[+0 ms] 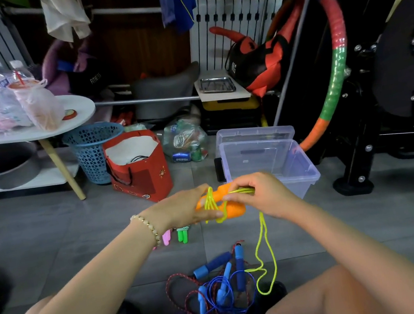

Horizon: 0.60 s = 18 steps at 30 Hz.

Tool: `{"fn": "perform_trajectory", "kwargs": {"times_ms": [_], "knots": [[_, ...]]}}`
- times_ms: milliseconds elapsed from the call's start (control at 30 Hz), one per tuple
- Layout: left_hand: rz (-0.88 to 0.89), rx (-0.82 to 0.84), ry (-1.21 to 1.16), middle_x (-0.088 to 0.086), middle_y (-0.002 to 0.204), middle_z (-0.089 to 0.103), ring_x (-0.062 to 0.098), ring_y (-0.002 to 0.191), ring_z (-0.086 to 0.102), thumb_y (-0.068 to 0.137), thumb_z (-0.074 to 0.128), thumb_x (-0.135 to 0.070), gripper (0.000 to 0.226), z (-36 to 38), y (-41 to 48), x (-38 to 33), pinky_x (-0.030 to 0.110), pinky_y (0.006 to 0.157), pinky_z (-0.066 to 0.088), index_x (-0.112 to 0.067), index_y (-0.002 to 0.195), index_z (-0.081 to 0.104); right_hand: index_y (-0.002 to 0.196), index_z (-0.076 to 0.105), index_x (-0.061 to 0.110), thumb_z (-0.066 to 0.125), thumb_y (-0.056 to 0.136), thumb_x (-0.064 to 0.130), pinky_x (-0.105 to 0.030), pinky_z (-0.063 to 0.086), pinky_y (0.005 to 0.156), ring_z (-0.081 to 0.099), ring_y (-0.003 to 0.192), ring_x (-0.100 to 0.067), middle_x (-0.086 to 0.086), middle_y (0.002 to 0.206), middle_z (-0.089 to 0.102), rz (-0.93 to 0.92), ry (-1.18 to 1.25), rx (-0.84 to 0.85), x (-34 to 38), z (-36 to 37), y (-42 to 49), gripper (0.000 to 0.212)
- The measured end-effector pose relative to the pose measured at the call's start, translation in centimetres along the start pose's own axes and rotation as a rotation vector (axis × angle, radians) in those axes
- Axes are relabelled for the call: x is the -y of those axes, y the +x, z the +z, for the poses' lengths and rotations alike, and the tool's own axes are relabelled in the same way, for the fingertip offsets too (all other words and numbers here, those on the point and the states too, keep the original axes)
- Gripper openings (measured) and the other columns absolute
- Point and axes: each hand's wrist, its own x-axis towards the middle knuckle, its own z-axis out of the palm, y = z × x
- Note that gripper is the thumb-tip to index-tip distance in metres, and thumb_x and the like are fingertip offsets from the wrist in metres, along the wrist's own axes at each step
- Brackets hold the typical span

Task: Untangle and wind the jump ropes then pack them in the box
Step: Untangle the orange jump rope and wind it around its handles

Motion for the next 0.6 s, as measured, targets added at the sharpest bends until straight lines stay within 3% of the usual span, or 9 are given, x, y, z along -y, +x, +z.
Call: {"fn": "perform_trajectory", "kwargs": {"times_ms": [100,233,300,367,433,533,600], "knots": [[0.035,-0.004,0.136,-0.001,0.106,0.064,0.015,0.089,0.055,0.083,0.057,-0.059,0.051,0.1,-0.1,-1.6,0.029,0.073,0.041,-0.023,0.118,0.052,0.07,0.069,0.021,0.073,0.077,0.041,-0.033,0.045,0.065,0.059,0.067,-0.011,0.005,0.067,0.066,-0.017,-0.05,0.023,1.0,0.0,1.1,0.022],[0.109,-0.031,0.081,-0.008,0.09,0.067,0.011,0.079,0.057,0.085,0.054,-0.061,0.028,0.4,-0.6,-2.2,0.027,0.068,0.04,-0.036,0.096,0.057,0.069,0.063,0.016,0.08,0.07,0.039,-0.03,0.044,0.061,0.055,0.06,-0.01,0.001,0.062,0.062,0.017,0.115,0.029,0.5,-0.4,1.6,0.028],[0.142,-0.031,0.113,-0.01,0.077,0.062,0.006,0.067,0.053,0.087,0.053,-0.058,0.02,0.4,-0.9,-2.2,0.024,0.062,0.036,-0.038,0.084,0.049,0.075,0.061,0.012,0.079,0.073,0.033,-0.018,0.038,0.058,0.049,0.054,-0.003,0.007,0.054,0.056,0.053,0.316,0.105,0.3,-0.2,1.4,0.027],[0.188,-0.031,0.025,-0.009,0.069,0.061,0.003,0.057,0.053,0.088,0.054,-0.054,0.022,0.5,-1.2,-1.9,0.019,0.058,0.038,-0.034,0.081,0.05,0.08,0.066,0.015,0.07,0.076,0.048,-0.016,0.039,0.064,0.051,0.064,-0.004,0.003,0.067,0.058,0.116,0.465,0.137,0.5,0.0,1.2,0.033],[0.219,-0.031,-0.164,-0.009,0.062,0.061,0.007,0.051,0.054,0.091,0.056,-0.046,0.024,0.6,-1.5,-1.5,0.015,0.054,0.041,-0.022,0.085,0.055,0.086,0.07,0.022,0.049,0.082,0.062,-0.016,0.043,0.071,0.057,0.075,-0.005,-0.001,0.083,0.062,0.211,0.523,0.165,0.6,-0.3,1.0,0.045],[0.193,-0.062,-0.409,-0.002,0.055,0.056,0.015,0.046,0.048,0.094,0.052,-0.043,0.04,0.7,-1.8,-0.7,0.018,0.047,0.041,-0.003,0.093,0.055,0.111,0.067,0.023,0.03,0.084,0.071,-0.024,0.047,0.092,0.063,0.105,-0.012,-0.001,0.113,0.068,0.278,0.702,0.295,0.1,-0.3,0.6,0.066],[0.177,-0.087,-0.574,0.0,0.054,0.053,0.017,0.042,0.044,0.091,0.048,-0.055,0.055,1.2,-1.6,-0.5,0.021,0.041,0.039,0.0,0.094,0.053,0.12,0.062,0.026,0.035,0.073,0.083,-0.022,0.049,0.081,0.064,0.098,-0.014,-0.002,0.116,0.066,0.268,0.858,0.342,0.1,0.4,0.4,0.079]]}}
